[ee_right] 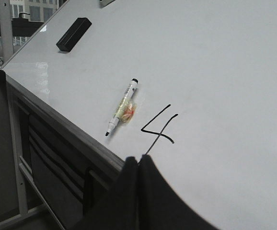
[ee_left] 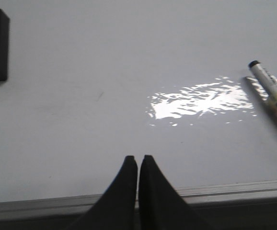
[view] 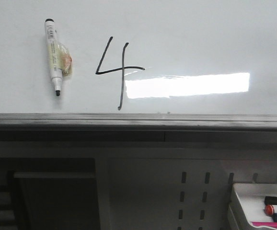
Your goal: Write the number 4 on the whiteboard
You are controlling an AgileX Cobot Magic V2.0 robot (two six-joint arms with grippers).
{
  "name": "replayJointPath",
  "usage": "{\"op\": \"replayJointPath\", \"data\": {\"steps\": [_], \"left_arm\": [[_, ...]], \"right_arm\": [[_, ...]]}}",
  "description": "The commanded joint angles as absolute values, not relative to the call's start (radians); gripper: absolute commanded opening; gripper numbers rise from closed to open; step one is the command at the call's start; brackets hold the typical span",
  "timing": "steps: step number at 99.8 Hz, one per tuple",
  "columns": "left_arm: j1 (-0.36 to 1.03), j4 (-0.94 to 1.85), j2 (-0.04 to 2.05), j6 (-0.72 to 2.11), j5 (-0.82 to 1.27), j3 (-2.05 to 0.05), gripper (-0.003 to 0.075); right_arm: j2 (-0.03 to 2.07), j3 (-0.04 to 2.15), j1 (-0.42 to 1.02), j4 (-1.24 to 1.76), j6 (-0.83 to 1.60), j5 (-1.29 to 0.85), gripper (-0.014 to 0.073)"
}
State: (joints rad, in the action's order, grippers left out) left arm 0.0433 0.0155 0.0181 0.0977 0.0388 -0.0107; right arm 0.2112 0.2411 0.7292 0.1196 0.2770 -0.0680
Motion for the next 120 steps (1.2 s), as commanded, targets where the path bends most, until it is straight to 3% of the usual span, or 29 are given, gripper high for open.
{"op": "replayJointPath", "data": {"steps": [1,19,46,120], "left_arm": [[-0.008,-0.015,-0.012,0.08,-0.029,-0.01,-0.002],[-0.062,-0.043,-0.031,0.068,0.0,0.038,-0.002],[-0.062,-0.045,-0.031,-0.008,0.291,0.038,-0.002],[-0.062,-0.045,-0.031,-0.008,0.285,0.038,-0.002]], "right_arm": [[0.218,0.268,0.721,0.113,0.282,0.013,-0.0064],[0.218,0.268,0.721,0.113,0.282,0.013,-0.0064],[0.218,0.268,0.721,0.113,0.282,0.013,-0.0064],[0.218,0.268,0.721,0.113,0.282,0.013,-0.0064]]}}
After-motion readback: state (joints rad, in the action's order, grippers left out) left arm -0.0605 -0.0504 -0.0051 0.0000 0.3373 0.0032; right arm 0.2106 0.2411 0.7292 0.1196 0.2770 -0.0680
